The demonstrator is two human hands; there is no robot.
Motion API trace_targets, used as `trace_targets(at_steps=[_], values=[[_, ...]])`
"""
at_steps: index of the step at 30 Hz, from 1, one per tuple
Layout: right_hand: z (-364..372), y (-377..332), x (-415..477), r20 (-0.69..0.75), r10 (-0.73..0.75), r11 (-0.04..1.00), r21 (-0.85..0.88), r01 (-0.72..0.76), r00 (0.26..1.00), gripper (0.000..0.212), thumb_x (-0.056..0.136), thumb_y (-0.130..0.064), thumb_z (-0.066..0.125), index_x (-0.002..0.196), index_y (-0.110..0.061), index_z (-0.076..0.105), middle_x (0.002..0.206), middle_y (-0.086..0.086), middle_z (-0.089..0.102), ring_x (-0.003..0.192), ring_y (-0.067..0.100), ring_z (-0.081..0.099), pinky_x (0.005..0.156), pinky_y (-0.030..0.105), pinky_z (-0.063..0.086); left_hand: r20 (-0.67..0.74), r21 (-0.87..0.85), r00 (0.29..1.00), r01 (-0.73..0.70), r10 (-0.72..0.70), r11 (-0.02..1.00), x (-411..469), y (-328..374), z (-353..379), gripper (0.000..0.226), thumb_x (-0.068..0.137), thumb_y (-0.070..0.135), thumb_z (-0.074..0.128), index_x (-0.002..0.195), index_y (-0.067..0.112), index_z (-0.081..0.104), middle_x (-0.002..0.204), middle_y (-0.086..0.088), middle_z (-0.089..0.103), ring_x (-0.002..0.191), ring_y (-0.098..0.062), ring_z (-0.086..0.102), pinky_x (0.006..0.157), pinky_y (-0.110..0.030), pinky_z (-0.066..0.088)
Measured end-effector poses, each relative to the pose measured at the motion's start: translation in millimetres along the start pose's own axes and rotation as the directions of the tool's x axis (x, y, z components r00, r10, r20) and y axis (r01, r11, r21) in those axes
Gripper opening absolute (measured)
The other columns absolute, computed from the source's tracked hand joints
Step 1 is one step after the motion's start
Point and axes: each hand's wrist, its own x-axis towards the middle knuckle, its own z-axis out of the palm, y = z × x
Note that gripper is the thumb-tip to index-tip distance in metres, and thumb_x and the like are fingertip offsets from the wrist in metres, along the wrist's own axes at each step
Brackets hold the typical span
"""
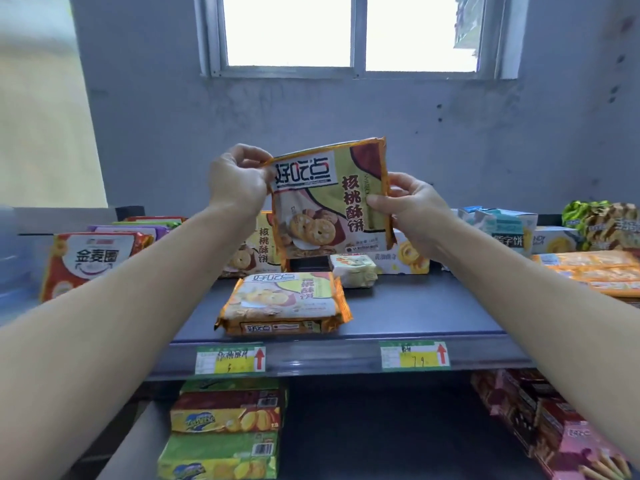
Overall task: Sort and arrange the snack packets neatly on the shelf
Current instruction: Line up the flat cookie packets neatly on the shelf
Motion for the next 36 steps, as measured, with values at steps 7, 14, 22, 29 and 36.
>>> trace_targets(at_steps=[7, 14, 22, 29, 36], values=[[51, 15, 40, 0.033, 0.05, 0.995, 0.085, -0.053, 0.998, 0.024, 0.089, -0.007, 0.061, 0.111, -0.015, 0.056, 0.093, 0.002, 0.071, 0.083, 0.019, 0.07, 0.062, 0.033, 0.055, 0.003, -0.04, 0.997, -0.072, 0.072, 0.997, 31, -1, -39, 0.028, 0.085, 0.002, 0.064, 0.108, 0.014, 0.052, 0.092, 0.004, 0.06, 0.083, -0.013, 0.062, 0.076, -0.025, 0.057], [95, 55, 83, 0.146, 0.152, 0.975, 0.142, -0.173, 0.978, 0.018, 0.092, -0.009, 0.056, 0.11, -0.013, 0.055, 0.099, 0.006, 0.071, 0.084, 0.021, 0.069, 0.066, 0.039, 0.057, 0.055, 0.151, 0.996, 0.063, -0.072, 0.987, 56, -34, -62, 0.026, 0.087, -0.004, 0.059, 0.108, 0.011, 0.058, 0.091, -0.004, 0.064, 0.093, -0.025, 0.063, 0.067, -0.027, 0.056], [118, 92, 115, 0.203, 0.224, 0.973, -0.097, -0.208, 0.953, 0.013, 0.091, -0.007, 0.059, 0.102, -0.013, 0.061, 0.103, 0.006, 0.071, 0.09, 0.021, 0.069, 0.081, 0.039, 0.057, 0.011, 0.321, 0.975, 0.207, -0.222, 0.924, 79, -89, -73, 0.058, 0.088, -0.013, 0.042, 0.135, 0.02, 0.051, 0.117, -0.012, 0.066, 0.104, -0.031, 0.064, 0.068, -0.029, 0.055], [130, 113, 122, 0.142, 0.287, 0.878, -0.434, -0.201, 0.947, 0.017, 0.089, -0.008, 0.061, 0.106, -0.008, 0.065, 0.103, 0.006, 0.07, 0.094, 0.022, 0.068, 0.077, 0.032, 0.056, -0.028, 0.406, 0.957, 0.275, -0.289, 0.871, 79, -126, -75, 0.047, 0.092, -0.008, 0.036, 0.122, 0.02, 0.06, 0.116, -0.007, 0.066, 0.104, -0.026, 0.061, 0.078, -0.037, 0.056], [149, 116, 121, 0.125, 0.366, 0.762, -0.609, -0.22, 0.922, 0.019, 0.092, -0.005, 0.048, 0.107, -0.007, 0.058, 0.106, 0.01, 0.068, 0.093, 0.026, 0.068, 0.081, 0.042, 0.058, -0.041, 0.457, 0.944, 0.31, -0.328, 0.834, 83, -141, -80, 0.029, 0.094, 0.001, 0.04, 0.112, 0.012, 0.059, 0.116, -0.013, 0.065, 0.108, -0.031, 0.06, 0.084, -0.04, 0.053]])
